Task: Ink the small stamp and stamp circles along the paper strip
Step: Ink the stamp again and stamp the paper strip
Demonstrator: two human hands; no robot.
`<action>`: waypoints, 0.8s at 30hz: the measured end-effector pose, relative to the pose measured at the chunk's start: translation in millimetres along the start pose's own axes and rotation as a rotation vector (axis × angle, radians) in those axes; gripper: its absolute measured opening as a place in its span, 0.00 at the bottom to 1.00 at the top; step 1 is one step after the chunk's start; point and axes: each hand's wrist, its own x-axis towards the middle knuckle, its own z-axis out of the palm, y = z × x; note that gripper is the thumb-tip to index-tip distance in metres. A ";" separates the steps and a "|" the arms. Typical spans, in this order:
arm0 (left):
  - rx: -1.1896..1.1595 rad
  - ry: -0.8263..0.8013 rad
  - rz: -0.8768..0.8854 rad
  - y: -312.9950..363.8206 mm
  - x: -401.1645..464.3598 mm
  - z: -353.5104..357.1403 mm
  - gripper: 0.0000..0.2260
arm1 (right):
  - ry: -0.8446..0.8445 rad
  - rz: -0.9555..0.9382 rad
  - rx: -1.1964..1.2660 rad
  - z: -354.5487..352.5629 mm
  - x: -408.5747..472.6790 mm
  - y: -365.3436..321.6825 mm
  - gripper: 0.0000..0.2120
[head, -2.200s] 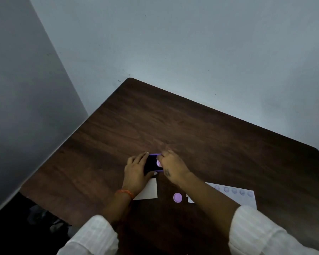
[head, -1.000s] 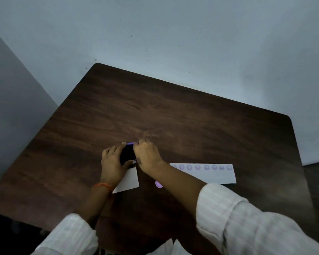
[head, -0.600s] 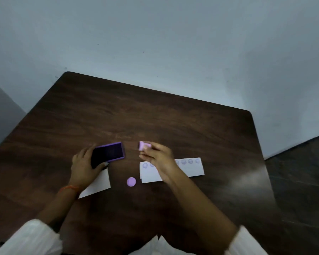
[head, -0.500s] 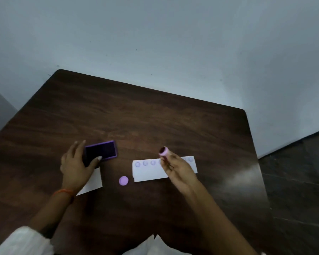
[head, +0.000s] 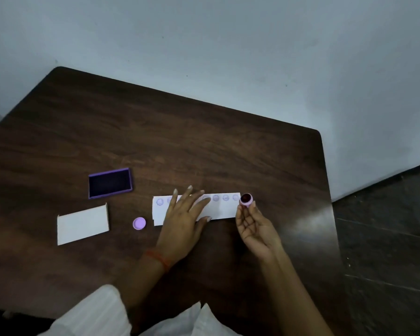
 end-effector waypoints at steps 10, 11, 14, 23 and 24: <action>0.036 -0.046 -0.052 -12.0 17.4 29.7 0.20 | 0.121 -0.331 -0.422 -10.8 25.1 -10.1 0.12; 0.031 -0.045 -0.054 -13.4 16.9 31.5 0.21 | 0.152 -0.381 -0.482 -10.4 26.7 -9.8 0.14; 0.041 -0.050 -0.042 -16.9 17.2 35.1 0.22 | 0.169 -0.559 -0.680 -7.4 30.1 -7.9 0.12; 0.101 -0.074 -0.031 -20.3 17.5 39.9 0.23 | 0.215 -0.642 -0.992 -5.1 45.8 -3.4 0.11; 0.106 -0.076 -0.036 -20.4 17.5 39.9 0.23 | 0.227 -0.637 -1.010 -5.3 46.7 -3.5 0.11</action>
